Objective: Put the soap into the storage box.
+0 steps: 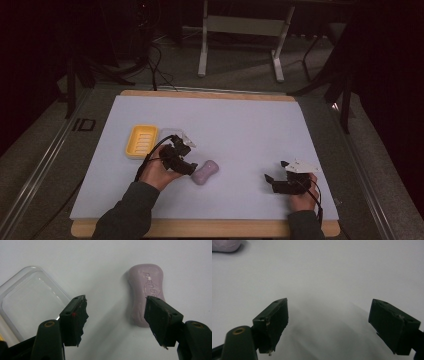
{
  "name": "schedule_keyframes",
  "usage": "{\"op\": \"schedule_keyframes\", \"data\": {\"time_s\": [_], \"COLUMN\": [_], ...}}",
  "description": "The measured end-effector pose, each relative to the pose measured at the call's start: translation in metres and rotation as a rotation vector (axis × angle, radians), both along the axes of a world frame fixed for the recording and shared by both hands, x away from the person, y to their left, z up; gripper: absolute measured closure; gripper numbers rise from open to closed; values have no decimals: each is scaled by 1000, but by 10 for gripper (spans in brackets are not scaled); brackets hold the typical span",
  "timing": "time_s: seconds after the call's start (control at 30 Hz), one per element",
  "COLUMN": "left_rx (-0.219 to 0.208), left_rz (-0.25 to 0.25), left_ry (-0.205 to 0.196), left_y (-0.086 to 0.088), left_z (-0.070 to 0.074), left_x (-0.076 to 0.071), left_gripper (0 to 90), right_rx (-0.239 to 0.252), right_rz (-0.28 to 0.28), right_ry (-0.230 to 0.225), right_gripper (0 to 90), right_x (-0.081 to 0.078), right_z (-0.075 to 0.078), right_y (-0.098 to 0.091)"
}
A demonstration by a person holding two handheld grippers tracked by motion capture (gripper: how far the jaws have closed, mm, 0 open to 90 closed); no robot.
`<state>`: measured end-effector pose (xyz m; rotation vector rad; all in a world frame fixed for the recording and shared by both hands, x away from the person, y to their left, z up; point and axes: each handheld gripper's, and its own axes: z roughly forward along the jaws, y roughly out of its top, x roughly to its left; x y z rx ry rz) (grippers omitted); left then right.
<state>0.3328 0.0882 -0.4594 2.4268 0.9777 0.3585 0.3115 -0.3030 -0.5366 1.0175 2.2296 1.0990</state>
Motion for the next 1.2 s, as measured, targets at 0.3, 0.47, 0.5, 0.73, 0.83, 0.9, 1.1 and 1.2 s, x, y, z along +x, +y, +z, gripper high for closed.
{"op": "schedule_keyframes", "data": {"time_s": [0.3,0.47,0.5,0.73,0.83,0.9,1.1,1.2], "left_rx": [9,18,19,10,2,3,13,14], "left_rz": [-11,-15,-18,-28,-39,-45,-50,-50], "left_ry": [25,40,43,59,68,72,73,75], "left_y": [-8,-13,-14,-22,-25,-28,-34,-38], "left_z": [-3,-5,-6,-8,-9,-9,-12,-14], "left_x": [4,5,6,7,6,5,7,8], "left_gripper": [355,357,357,353,356,355,328,312], "right_rx": [-1,-1,-1,-2,-4,-5,-13,-19], "right_rz": [1,1,1,2,3,3,6,7], "right_ry": [-1,-2,-2,-1,-2,-2,0,0], "right_gripper": [158,158,159,158,158,158,159,158], "right_x": [0,0,0,0,0,0,0,0], "right_z": [0,0,0,0,0,0,0,0], "right_y": [0,0,0,0,0,0,1,2]}}
